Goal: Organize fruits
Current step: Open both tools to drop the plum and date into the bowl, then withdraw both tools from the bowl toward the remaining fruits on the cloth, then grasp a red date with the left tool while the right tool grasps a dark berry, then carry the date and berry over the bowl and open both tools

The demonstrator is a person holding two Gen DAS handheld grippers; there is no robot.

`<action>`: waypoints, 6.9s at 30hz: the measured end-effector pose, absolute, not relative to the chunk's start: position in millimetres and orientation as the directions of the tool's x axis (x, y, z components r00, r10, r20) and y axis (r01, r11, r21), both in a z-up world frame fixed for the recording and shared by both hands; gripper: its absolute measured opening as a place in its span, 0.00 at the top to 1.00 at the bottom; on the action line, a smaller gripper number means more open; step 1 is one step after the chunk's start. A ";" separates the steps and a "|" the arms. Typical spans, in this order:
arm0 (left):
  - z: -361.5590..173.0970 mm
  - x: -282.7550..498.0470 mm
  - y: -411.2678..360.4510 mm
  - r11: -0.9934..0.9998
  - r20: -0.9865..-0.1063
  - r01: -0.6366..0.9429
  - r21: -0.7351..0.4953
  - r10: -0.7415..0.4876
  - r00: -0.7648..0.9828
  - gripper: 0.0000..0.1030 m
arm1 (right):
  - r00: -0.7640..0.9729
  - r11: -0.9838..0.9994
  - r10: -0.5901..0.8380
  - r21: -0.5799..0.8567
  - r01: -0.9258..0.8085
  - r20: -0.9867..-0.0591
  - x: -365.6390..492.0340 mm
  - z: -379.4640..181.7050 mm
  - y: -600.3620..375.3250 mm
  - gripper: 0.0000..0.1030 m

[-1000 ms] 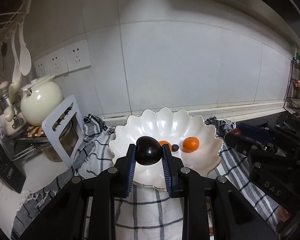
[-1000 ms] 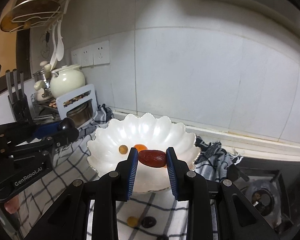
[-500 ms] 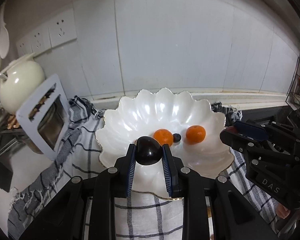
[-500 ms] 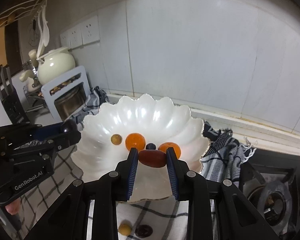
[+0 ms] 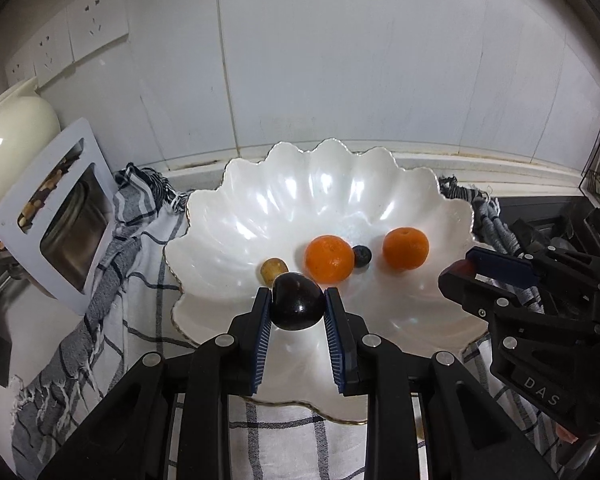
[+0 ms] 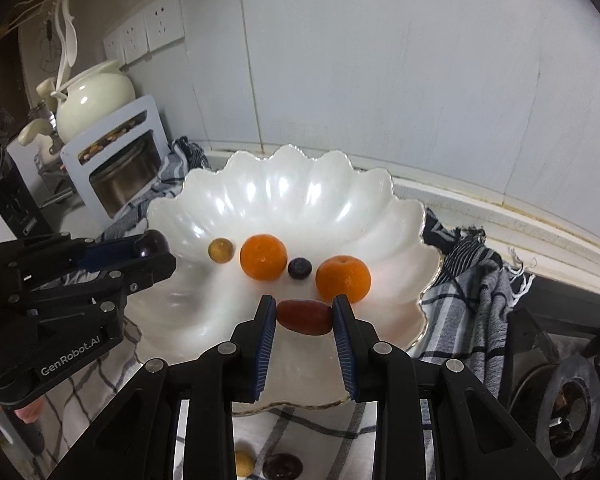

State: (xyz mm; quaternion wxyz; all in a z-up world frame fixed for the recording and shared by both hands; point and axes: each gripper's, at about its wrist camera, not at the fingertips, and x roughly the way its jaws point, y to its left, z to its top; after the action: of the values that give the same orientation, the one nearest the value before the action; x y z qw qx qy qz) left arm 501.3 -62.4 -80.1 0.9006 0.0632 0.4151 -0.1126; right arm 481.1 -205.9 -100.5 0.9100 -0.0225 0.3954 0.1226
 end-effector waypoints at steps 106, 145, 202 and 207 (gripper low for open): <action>-137.2 305.9 -133.5 0.969 -0.754 0.246 0.008 -0.156 0.638 0.52 | 0.558 0.835 0.315 -0.054 -0.547 -0.768 349.8 -149.9 -242.7 0.61; -152.7 325.3 -138.8 0.964 -0.768 0.255 -0.075 -0.219 0.602 0.75 | 0.502 0.847 0.325 0.011 -0.531 -0.801 359.6 -168.6 -246.5 0.76; -33.5 336.7 -50.8 0.970 -0.574 0.243 -0.028 -0.215 0.790 0.76 | 0.774 0.954 0.255 0.019 -0.300 -0.580 333.6 -61.7 -205.4 0.76; -26.4 348.4 -42.3 0.969 -0.560 0.246 -0.033 -0.222 0.798 0.75 | 0.794 0.960 0.244 0.020 -0.281 -0.557 341.6 -54.2 -200.9 0.76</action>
State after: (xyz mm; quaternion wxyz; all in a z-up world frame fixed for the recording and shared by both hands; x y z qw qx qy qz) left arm 348.4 -42.3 -26.4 0.9479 0.0208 0.2928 -0.1236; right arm 341.6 -200.9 -54.2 0.9465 -0.0317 0.2896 0.1387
